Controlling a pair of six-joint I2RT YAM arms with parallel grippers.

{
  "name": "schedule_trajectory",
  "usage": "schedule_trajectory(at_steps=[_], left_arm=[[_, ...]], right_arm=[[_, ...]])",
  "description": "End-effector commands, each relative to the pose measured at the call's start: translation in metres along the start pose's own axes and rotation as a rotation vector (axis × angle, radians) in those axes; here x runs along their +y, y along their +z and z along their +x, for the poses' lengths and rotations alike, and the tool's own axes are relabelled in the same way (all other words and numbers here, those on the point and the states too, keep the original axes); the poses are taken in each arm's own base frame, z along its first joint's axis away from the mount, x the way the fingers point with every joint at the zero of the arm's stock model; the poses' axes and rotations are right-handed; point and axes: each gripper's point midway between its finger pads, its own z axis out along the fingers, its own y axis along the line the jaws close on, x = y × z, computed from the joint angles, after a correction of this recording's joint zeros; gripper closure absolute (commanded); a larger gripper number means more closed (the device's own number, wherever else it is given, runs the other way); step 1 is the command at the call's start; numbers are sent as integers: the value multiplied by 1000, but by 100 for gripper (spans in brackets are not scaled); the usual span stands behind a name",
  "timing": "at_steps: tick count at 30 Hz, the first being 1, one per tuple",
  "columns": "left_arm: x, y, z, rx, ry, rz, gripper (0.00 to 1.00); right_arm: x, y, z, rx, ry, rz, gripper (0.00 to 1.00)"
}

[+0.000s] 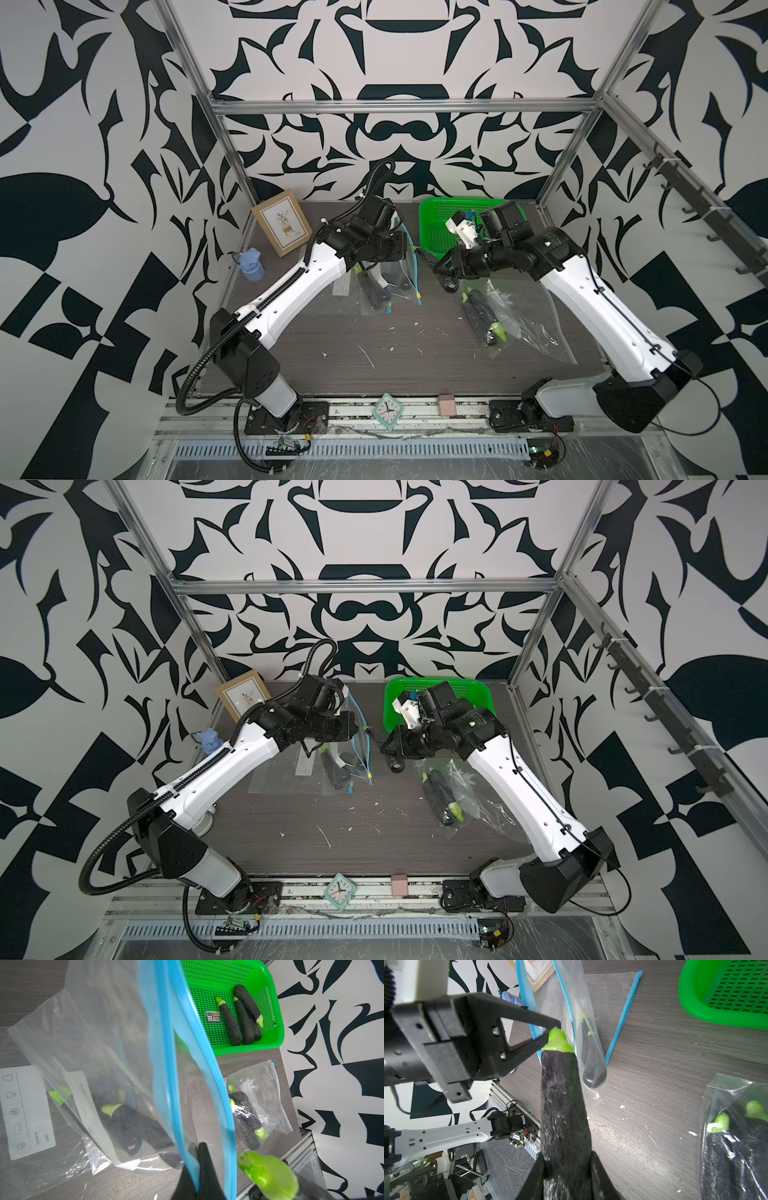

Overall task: Place the eggplant in a zip-top bag and seal the zipper
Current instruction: Place the eggplant in the zipper food storage bag.

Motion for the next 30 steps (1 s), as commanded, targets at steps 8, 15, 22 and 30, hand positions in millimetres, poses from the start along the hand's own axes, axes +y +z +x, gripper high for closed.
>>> schedule_trajectory(at_steps=[8,15,22,30], left_arm=[[-10,-8,-1,-5,-7,42,100],[-25,-5,11,18,-9,83,100],[-28,-4,15,24,-8,96,100],[-28,-8,0,-7,-52,97,100]], right_arm=[[-6,37,-30,-5,-20,28,88],[-6,57,-65,-47,-46,64,88],[-8,71,-81,-72,-54,97,74],[13,43,-87,-146,-131,91,39]])
